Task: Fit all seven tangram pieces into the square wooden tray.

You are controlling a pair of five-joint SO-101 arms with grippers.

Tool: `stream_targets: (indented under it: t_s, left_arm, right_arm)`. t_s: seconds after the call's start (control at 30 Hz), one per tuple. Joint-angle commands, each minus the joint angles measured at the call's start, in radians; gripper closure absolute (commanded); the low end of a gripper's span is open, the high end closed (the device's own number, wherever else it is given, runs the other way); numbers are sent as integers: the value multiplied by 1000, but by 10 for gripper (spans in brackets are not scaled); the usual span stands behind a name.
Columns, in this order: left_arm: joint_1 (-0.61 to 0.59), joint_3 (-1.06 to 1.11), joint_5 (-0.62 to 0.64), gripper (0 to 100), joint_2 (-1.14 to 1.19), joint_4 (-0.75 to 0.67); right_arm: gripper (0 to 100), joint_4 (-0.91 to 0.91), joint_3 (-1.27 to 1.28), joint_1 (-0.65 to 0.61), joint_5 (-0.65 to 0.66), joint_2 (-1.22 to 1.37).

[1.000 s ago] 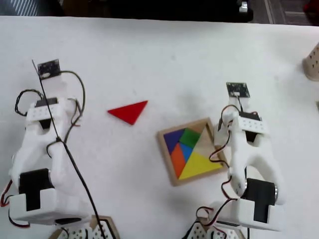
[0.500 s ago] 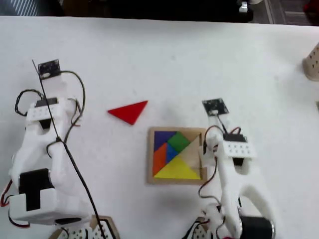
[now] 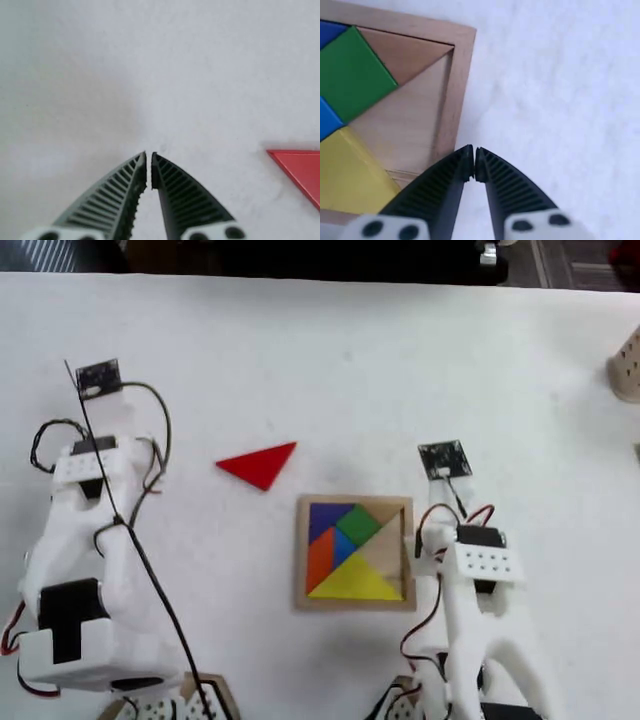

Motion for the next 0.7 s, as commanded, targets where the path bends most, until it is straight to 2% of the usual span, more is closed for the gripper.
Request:
stream_targets:
  t_s: [0.0,0.1,0.17,0.3,0.57,0.67]
  left_arm:
    - [82,-69,51,957,-13,35]
    - [139,-187,87,937,-7,186]
    - [165,-247,25,864,-5,238]
    - [216,-321,-137,707,-5,249]
    - [328,-359,-537,717,-4,252]
    - [346,-358,-767,717,-4,321]
  right_arm:
    - [981,-36,-28,10,-11,27]
    - [981,-36,-43,13,-11,45]
    - [981,-38,-44,13,-11,47]
    - [981,-42,-48,13,-11,48]
    - [981,-54,-48,13,-9,48]
    - [981,-56,-48,13,-9,48]
